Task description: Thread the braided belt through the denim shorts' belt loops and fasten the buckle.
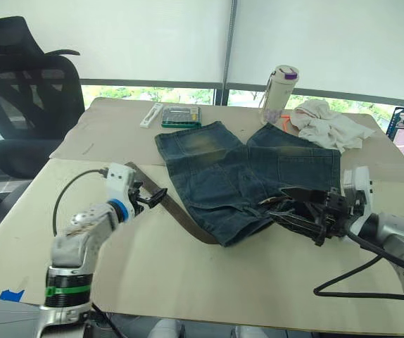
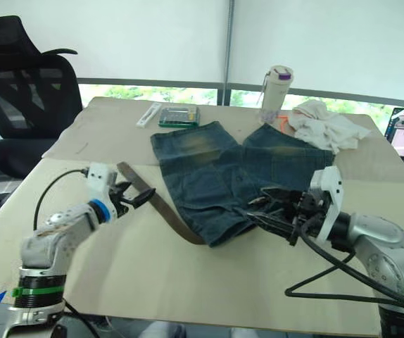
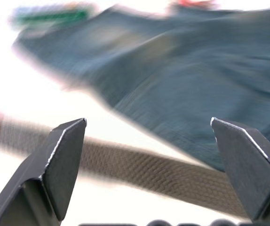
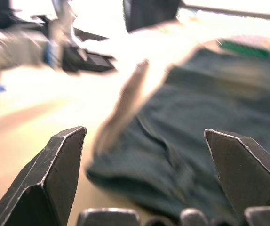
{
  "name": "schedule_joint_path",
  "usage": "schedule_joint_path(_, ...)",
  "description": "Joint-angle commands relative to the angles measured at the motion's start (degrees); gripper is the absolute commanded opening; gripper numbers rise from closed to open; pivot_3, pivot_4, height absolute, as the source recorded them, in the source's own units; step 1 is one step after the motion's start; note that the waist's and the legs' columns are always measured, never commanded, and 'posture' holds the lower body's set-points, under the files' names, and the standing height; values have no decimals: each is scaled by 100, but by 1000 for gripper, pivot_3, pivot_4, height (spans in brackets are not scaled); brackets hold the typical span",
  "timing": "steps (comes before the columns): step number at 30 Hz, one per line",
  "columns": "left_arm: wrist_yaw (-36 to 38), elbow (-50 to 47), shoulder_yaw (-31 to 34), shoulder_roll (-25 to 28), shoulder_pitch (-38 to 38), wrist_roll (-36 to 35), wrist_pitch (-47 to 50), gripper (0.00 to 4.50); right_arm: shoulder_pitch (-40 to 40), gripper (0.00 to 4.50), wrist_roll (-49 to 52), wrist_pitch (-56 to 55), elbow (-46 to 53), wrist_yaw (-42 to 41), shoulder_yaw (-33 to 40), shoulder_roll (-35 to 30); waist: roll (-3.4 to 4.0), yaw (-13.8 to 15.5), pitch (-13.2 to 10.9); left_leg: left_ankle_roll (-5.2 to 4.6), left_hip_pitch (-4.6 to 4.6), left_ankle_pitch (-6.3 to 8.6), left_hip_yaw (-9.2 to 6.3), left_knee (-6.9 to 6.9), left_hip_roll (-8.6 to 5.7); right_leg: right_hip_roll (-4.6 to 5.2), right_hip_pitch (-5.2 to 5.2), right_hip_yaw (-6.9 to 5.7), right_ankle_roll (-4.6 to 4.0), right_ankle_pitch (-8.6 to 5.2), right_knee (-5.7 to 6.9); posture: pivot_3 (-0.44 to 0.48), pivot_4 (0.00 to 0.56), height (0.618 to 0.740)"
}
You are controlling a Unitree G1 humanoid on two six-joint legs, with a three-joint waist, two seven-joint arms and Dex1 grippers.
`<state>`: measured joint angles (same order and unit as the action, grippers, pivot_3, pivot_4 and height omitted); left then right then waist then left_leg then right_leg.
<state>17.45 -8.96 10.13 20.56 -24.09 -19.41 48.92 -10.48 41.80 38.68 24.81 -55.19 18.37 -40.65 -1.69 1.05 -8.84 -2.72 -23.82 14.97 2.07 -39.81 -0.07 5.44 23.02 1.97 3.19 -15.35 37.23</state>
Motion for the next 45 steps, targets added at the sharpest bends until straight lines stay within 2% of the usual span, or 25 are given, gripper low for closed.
schedule_joint_path(1,-1334,312,28,-366,-756,620,381,4500,-154,4464,56,-131,5,65,-145,10,-2,29,1,1,0,-1,0,0,-1,0,1,0,-1,0,-1,0,150,740)
schedule_joint_path(5,-2061,983,244,-786,-1323,900,-234,4500,-229,4464,26,-202,-45,59,-276,-22,-2,15,1,2,0,-1,1,5,-7,0,4,4,-1,1,-2,0,150,740)
schedule_joint_path(9,-2789,1867,489,-1015,-1953,1097,231,4500,-361,4464,58,-292,-60,127,-306,37,-3,5,1,4,-2,-2,2,5,-6,-1,8,5,-2,1,0,0,150,740)
schedule_joint_path(12,-2796,2206,621,-1100,-2138,975,338,4500,-384,4464,18,-380,-148,143,-343,53,-3,-19,1,4,-2,-2,2,7,-7,-2,8,5,-1,1,0,0,150,740)
schedule_joint_path(21,-2988,4086,1015,-1164,-2920,863,208,4500,-342,4464,-65,-600,-128,286,-478,161,-3,-1,1,8,-2,-4,2,6,-9,1,8,3,-1,2,2,0,150,740)
schedule_joint_path(25,-3176,4324,1312,-1225,-2972,768,457,4500,-254,4464,-206,-749,-167,411,-505,215,1,20,3,8,3,-4,2,5,-10,4,5,2,-1,2,4,0,150,740)
schedule_joint_path(26,-3293,4307,1402,-1240,-2949,762,480,4086,-243,4500,-219,-772,-172,420,-509,217,2,20,4,9,3,-4,2,6,-10,5,5,2,-1,2,5,0,150,740)
schedule_joint_path(27,-3320,4276,1422,-1236,-2917,764,464,3936,-239,4500,-224,-788,-172,435,-507,225,2,15,4,9,3,-4,2,6,-10,6,5,3,-1,2,6,0,150,740)
schedule_joint_path(39,-3568,3903,1615,-1128,-2577,723,506,36,-284,4500,-323,-918,-306,433,-569,195,6,-9,6,15,11,-6,2,7,-11,10,8,3,-1,1,28,0,150,740)
schedule_joint_path(45,-3429,3400,1649,-1226,-2338,569,470,36,-330,4500,-373,-983,-385,416,-610,186,8,-17,8,16,15,-6,3,7,-11,12,8,4,-1,1,32,0,150,740)
